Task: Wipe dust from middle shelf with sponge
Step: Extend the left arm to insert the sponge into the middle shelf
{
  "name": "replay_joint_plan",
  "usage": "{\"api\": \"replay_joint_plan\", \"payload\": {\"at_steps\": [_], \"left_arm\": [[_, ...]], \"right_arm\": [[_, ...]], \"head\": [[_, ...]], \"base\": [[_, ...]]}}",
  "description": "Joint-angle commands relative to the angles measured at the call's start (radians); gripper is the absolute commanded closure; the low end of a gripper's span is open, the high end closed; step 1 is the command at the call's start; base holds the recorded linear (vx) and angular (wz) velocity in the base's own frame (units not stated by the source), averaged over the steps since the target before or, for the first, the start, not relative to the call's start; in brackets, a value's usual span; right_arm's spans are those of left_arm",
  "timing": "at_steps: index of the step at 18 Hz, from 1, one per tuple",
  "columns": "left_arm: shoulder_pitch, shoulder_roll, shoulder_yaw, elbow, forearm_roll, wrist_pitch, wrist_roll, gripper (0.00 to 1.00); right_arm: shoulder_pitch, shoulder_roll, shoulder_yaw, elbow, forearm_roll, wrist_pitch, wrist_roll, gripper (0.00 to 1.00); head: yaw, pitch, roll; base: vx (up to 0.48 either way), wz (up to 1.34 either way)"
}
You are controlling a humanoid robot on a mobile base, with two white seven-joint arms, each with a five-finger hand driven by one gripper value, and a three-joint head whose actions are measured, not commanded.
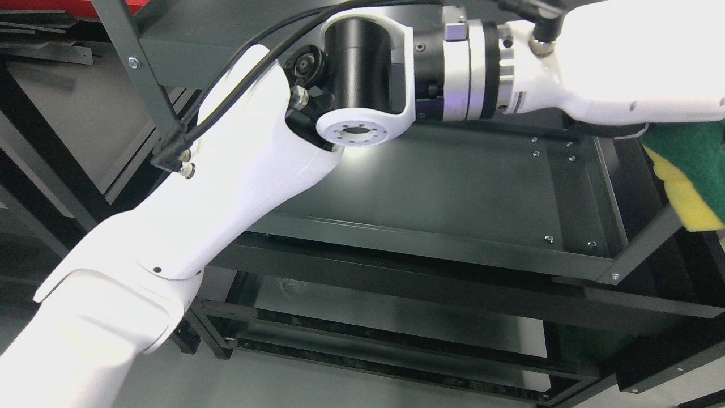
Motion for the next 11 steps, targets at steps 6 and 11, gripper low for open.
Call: {"api": "replay_joint_plan", "payload": {"at_steps": [6,11], "left_arm": [[0.073,0.018,0.473,0.006,-0.054,-0.195,-0.411,1.00],[0.112,0.099,0.555,-0.103,0.185,-0.195,-0.500,1.00]], "right_arm": [[0.001,-0.017,0.000,-0.017,0.000,0.001,0.000,0.00],[0.001,-0.017,0.000,-0.017,0.000,0.001,0.000,0.00]], "head": [[0.0000,0.000,0.000],[0.0000,0.000,0.000]], "base": [[-0.008,-0.13],[0.003,0.00]]}}
